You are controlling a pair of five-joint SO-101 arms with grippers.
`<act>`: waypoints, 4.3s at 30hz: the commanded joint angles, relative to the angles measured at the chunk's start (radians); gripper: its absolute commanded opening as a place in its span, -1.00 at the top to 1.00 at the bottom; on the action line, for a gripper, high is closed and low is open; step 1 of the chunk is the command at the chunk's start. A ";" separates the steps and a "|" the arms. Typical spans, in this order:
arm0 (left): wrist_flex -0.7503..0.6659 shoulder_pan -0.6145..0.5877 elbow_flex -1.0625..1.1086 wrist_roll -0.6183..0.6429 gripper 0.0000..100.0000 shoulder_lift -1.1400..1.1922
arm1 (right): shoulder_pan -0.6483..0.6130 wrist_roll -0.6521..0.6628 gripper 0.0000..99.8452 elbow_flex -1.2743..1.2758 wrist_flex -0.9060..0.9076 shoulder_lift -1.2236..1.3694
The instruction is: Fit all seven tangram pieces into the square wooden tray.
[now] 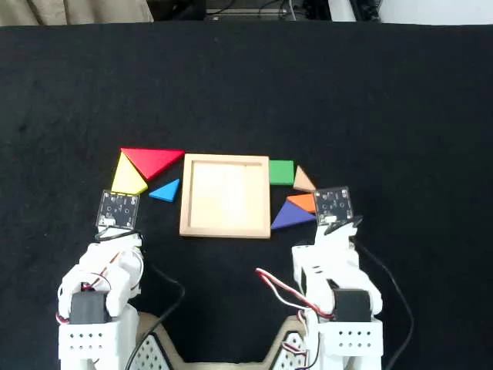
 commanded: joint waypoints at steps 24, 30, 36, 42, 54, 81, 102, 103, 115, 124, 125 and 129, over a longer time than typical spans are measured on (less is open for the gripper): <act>0.006 0.002 0.013 -0.003 0.94 -0.008 | -0.011 -0.009 0.98 0.001 0.006 -0.004; 0.006 0.002 0.013 -0.003 0.94 -0.008 | -0.011 -0.009 0.98 0.001 0.006 -0.004; 0.006 0.002 0.013 -0.003 0.94 -0.008 | -0.011 -0.009 0.98 0.001 0.006 -0.004; 0.006 0.002 0.013 -0.003 0.94 -0.008 | -0.011 -0.009 0.98 0.001 0.006 -0.004; 0.006 0.002 0.013 -0.003 0.94 -0.008 | -0.011 -0.009 0.98 0.001 0.006 -0.004; -0.077 0.174 0.013 -0.006 0.94 -0.009 | -0.017 -0.017 0.98 0.001 -0.037 -0.005; -0.465 0.117 -0.142 -0.175 0.94 -0.011 | -0.011 -0.015 0.98 0.001 -0.822 -0.005; -0.499 0.099 -0.171 -0.126 0.94 -0.011 | -0.011 -0.015 0.98 0.001 -0.856 -0.005; -0.712 0.081 -0.191 0.166 0.93 0.000 | -0.115 -0.008 0.98 -0.001 -0.982 -0.005; -0.712 0.113 -0.219 0.163 0.93 0.203 | -0.163 -0.018 0.98 -0.142 -0.934 0.005; -0.712 0.128 -0.242 0.163 0.93 0.252 | -0.163 -0.018 0.98 -0.165 -0.918 0.005; -0.690 0.151 -0.361 0.163 0.93 0.479 | -0.201 -0.018 0.98 -0.226 -0.855 0.033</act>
